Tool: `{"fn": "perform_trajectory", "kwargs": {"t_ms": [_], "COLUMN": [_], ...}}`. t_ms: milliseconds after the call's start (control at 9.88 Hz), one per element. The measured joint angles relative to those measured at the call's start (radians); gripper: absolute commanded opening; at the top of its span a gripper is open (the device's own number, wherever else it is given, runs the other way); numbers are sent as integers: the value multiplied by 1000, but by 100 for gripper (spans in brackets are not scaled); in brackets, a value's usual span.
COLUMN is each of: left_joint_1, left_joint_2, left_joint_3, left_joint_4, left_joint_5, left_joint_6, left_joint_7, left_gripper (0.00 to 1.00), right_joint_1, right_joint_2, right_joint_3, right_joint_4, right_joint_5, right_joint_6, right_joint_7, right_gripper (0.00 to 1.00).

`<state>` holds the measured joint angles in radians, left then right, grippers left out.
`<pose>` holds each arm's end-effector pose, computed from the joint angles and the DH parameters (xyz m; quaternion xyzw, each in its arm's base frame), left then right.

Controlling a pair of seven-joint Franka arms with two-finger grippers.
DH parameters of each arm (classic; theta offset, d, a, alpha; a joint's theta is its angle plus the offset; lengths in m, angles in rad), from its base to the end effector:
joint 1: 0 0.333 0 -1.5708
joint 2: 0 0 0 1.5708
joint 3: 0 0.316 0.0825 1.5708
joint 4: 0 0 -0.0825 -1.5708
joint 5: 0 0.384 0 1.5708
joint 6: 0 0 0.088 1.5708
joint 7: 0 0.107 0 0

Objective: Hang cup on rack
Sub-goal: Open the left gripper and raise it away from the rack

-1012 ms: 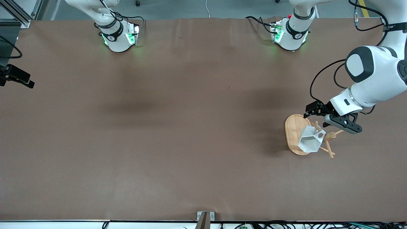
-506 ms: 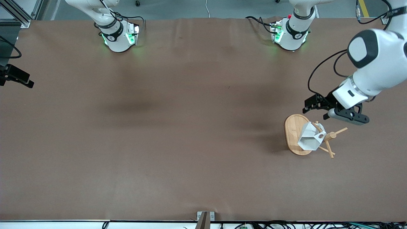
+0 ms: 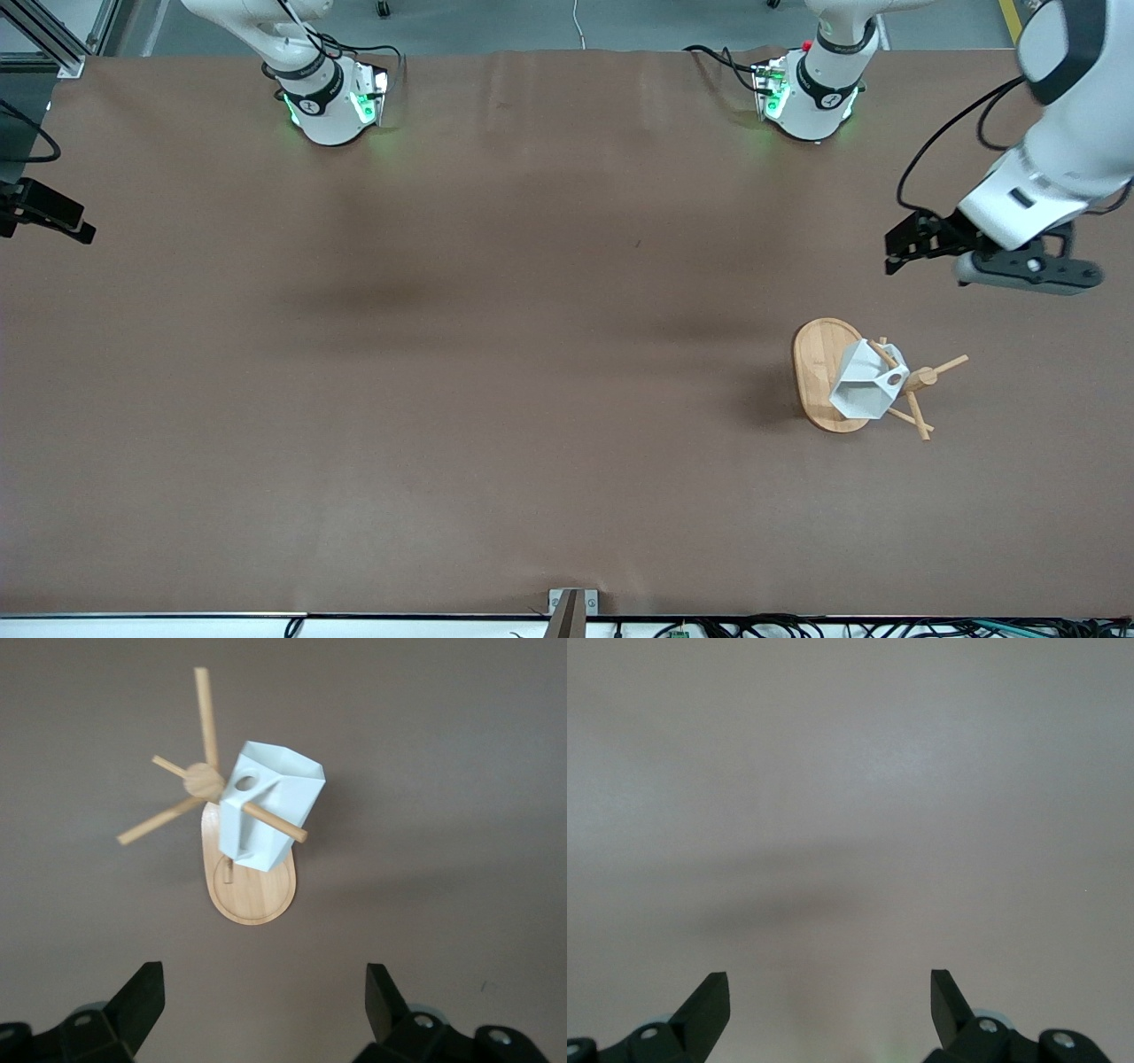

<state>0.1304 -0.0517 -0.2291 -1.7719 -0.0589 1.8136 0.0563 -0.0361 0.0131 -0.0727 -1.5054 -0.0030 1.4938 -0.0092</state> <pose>0.5526 -0.0623 0.5783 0.9961 -0.0717 0.0455 0.0240 0.5479 -0.0599 0.6412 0.9987 -0.0499 -0.0124 0.0012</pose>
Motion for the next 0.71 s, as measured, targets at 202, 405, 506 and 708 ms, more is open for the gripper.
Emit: {"fn": "perform_trajectory", "kwargs": {"t_ms": [202, 405, 506, 708], "left_joint_1": [-13, -27, -32, -35], "left_joint_2": [2, 2, 1, -8], "left_joint_3": [32, 35, 33, 19], "left_joint_4": [69, 103, 109, 110], "left_joint_5": [27, 79, 81, 79], "left_joint_6": [-76, -111, -124, -137], "left_joint_7": [0, -16, -37, -72], "left_gripper": [100, 100, 100, 100], "right_joint_1": [0, 0, 0, 0], "right_joint_2": [0, 0, 0, 0], "right_joint_3": [0, 0, 0, 0], "right_joint_4": [0, 0, 0, 0], "right_joint_5": [0, 0, 0, 0], "right_joint_6": [0, 0, 0, 0], "right_joint_7": [0, 0, 0, 0], "right_gripper": [100, 100, 100, 100]}}
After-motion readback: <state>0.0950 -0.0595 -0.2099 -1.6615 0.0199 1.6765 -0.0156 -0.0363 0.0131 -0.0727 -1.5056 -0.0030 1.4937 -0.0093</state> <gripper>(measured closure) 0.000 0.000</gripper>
